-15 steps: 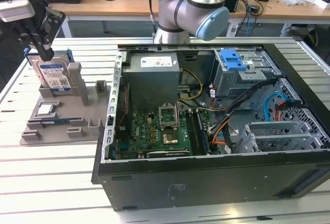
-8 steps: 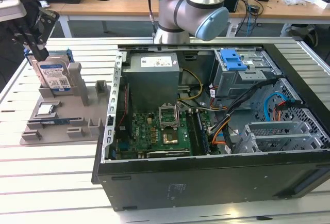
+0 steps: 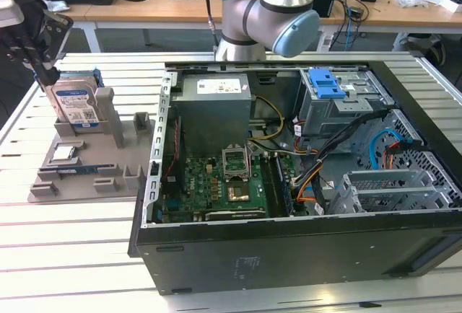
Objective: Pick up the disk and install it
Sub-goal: 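Reach for the disk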
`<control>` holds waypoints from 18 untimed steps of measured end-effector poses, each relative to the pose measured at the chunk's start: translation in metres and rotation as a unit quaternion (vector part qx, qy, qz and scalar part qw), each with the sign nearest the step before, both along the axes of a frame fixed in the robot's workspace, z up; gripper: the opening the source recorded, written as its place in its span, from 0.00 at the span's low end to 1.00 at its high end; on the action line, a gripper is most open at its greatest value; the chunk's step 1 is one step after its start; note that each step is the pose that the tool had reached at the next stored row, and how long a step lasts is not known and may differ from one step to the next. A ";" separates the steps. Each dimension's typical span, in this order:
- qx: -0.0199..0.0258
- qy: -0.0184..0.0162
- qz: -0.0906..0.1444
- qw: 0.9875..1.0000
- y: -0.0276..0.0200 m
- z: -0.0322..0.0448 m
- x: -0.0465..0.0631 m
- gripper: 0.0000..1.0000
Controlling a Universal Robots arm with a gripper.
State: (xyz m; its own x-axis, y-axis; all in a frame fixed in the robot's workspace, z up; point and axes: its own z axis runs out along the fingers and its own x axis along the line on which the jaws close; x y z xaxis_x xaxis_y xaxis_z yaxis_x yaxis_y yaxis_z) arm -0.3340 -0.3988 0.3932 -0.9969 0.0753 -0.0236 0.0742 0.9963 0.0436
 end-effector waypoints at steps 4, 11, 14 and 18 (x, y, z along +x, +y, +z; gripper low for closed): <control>0.000 0.000 0.000 1.000 0.0000 0.0000 -0.008 0.10; 0.000 0.000 0.000 1.000 0.0000 -0.0001 -0.020 0.10; 0.000 0.000 0.000 1.000 0.0000 -0.0001 -0.025 0.10; 0.000 0.000 0.000 1.000 -0.0001 -0.0002 -0.031 0.10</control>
